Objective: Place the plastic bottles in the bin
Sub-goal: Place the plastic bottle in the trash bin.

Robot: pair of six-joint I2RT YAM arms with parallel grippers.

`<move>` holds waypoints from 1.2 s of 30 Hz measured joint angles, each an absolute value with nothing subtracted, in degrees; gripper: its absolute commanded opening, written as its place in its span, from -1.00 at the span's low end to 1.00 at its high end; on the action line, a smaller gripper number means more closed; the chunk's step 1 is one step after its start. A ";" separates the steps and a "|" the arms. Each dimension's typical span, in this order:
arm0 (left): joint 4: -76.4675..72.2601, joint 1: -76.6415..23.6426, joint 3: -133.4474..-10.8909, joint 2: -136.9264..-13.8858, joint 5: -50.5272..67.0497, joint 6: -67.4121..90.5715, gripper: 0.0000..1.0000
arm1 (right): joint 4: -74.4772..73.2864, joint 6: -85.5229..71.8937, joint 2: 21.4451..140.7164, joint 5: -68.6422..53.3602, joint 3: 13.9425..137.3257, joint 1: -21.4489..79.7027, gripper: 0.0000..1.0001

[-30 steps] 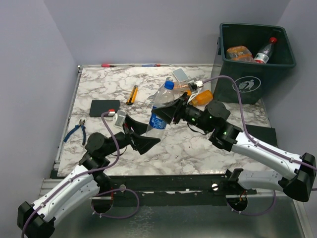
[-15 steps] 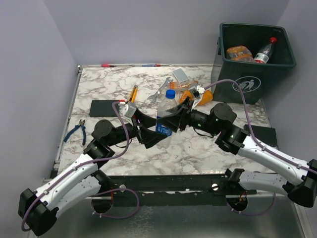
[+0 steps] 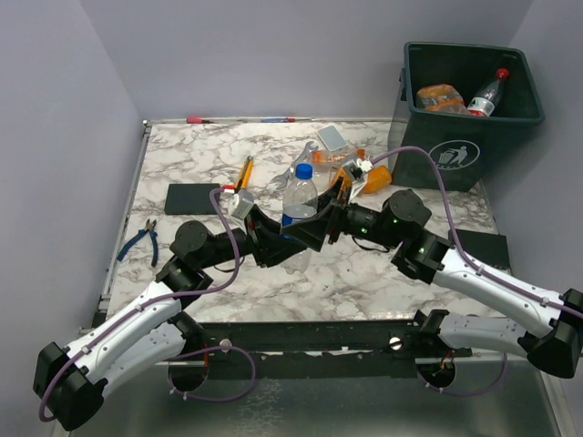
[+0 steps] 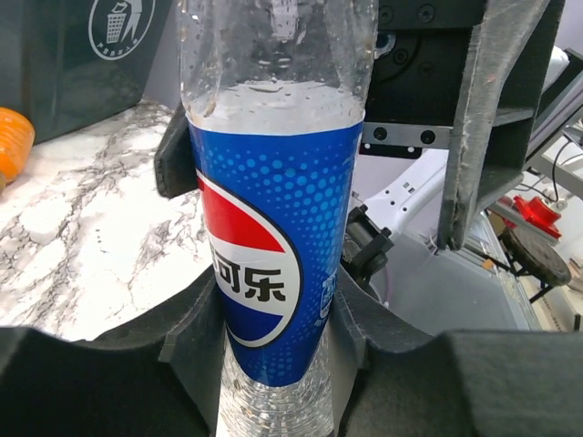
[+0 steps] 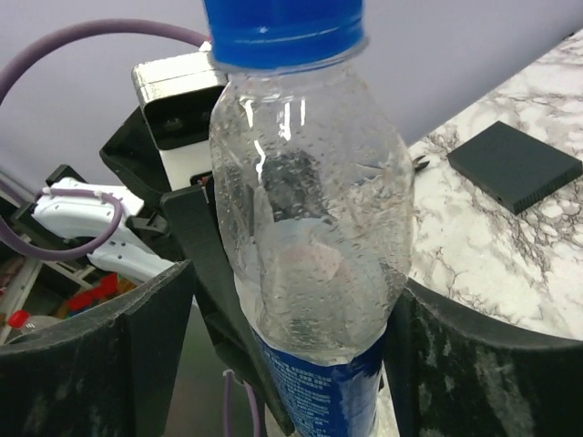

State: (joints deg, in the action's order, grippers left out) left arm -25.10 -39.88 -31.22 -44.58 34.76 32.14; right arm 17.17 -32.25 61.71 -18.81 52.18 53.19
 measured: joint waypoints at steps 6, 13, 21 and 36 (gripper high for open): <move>-25.32 -39.88 -30.41 -43.57 33.82 31.83 -0.41 | 10.87 -30.94 58.22 -17.19 53.84 53.21 0.70; -25.93 -39.88 -30.02 -43.27 32.73 31.62 -0.47 | -0.36 -26.37 54.24 -7.05 63.92 53.21 0.68; -25.47 -39.83 -29.76 -43.83 32.01 31.62 -0.48 | -4.40 -22.87 59.55 0.75 76.82 53.21 0.67; -24.51 -39.83 -29.32 -42.63 31.77 31.66 -0.42 | -12.29 -22.57 70.70 0.80 81.95 53.43 -0.54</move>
State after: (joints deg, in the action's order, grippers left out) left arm -24.51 -39.83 -29.32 -42.63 31.77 31.66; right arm -12.29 -22.57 70.70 0.80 81.95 53.43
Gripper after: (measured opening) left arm 0.440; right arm 0.419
